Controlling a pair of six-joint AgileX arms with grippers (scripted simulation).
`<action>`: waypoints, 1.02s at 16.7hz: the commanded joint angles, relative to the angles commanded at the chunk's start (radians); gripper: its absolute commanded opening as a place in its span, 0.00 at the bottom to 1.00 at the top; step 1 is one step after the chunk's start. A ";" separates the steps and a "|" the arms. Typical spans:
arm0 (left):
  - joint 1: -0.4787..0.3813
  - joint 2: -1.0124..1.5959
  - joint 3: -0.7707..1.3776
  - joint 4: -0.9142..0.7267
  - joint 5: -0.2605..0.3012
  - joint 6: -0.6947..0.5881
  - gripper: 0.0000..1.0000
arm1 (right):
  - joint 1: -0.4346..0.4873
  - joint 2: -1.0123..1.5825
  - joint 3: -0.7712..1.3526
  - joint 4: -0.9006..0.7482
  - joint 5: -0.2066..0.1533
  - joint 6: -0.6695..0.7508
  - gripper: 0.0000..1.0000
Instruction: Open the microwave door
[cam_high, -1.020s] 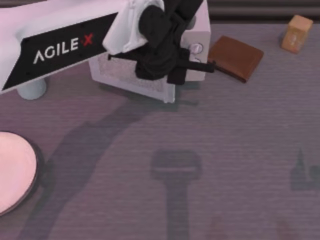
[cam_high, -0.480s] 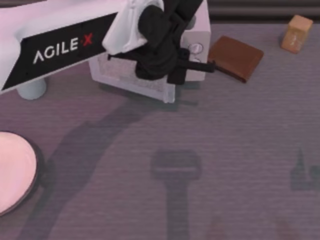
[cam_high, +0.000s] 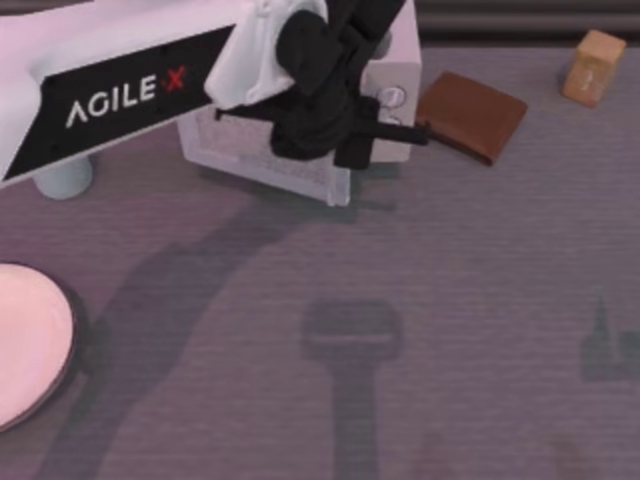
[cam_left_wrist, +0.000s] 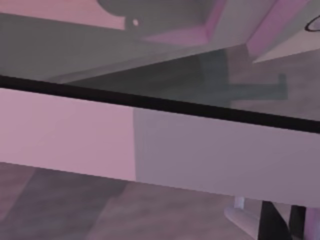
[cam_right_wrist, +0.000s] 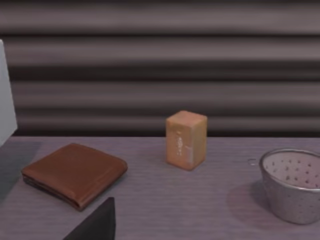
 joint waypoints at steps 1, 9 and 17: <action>0.000 -0.003 -0.003 0.002 0.002 0.004 0.00 | 0.000 0.000 0.000 0.000 0.000 0.000 1.00; 0.026 -0.092 -0.126 0.059 0.054 0.115 0.00 | 0.000 0.000 0.000 0.000 0.000 0.000 1.00; 0.026 -0.092 -0.126 0.059 0.054 0.115 0.00 | 0.000 0.000 0.000 0.000 0.000 0.000 1.00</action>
